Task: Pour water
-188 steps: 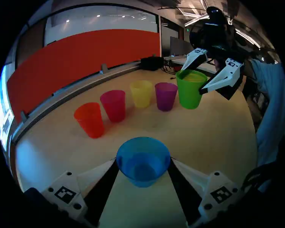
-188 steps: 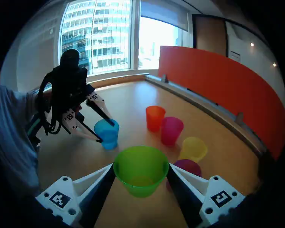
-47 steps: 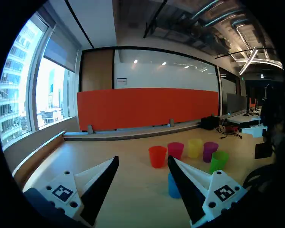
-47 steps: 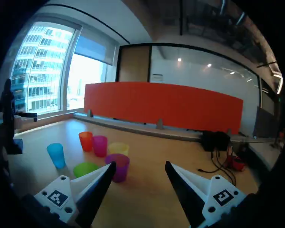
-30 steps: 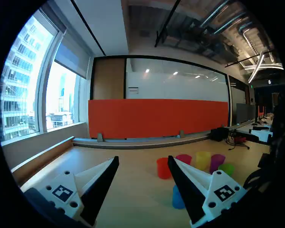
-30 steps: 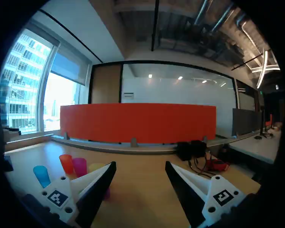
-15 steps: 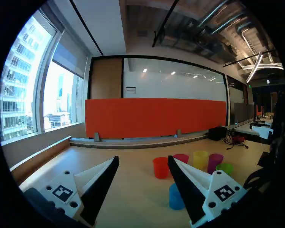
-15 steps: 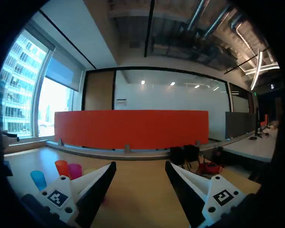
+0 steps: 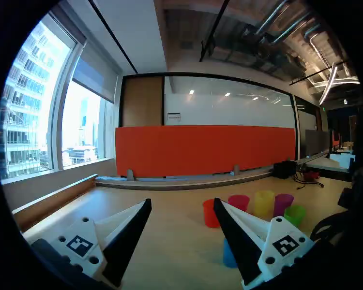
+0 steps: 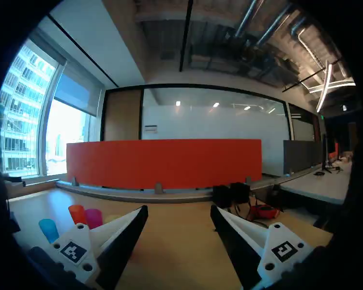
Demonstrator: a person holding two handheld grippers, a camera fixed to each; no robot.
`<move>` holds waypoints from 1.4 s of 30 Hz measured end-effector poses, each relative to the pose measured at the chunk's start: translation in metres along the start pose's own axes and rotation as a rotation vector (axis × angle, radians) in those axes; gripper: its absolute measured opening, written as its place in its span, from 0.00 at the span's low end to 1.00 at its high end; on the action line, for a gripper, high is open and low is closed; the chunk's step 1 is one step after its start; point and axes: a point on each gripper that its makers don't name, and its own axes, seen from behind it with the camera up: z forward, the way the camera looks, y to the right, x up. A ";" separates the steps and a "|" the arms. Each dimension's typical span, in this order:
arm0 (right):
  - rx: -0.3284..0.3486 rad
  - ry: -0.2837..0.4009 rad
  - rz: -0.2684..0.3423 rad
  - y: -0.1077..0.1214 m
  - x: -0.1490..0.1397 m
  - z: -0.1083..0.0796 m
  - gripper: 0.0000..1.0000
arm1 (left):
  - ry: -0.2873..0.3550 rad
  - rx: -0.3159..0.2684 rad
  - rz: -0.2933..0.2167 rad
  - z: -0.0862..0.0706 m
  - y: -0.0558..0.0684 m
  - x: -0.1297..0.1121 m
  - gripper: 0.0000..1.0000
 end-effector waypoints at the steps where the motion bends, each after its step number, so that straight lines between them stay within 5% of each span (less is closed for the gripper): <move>1: 0.000 0.001 0.000 0.000 0.001 0.000 1.00 | 0.002 0.005 0.001 0.000 -0.001 0.000 0.95; 12: 0.006 0.001 0.009 -0.007 0.011 -0.001 1.00 | 0.019 0.063 0.052 0.001 -0.009 -0.010 0.95; 42: 0.020 0.004 -0.023 -0.030 0.023 -0.006 1.00 | -0.005 0.060 0.000 0.002 -0.026 -0.056 0.95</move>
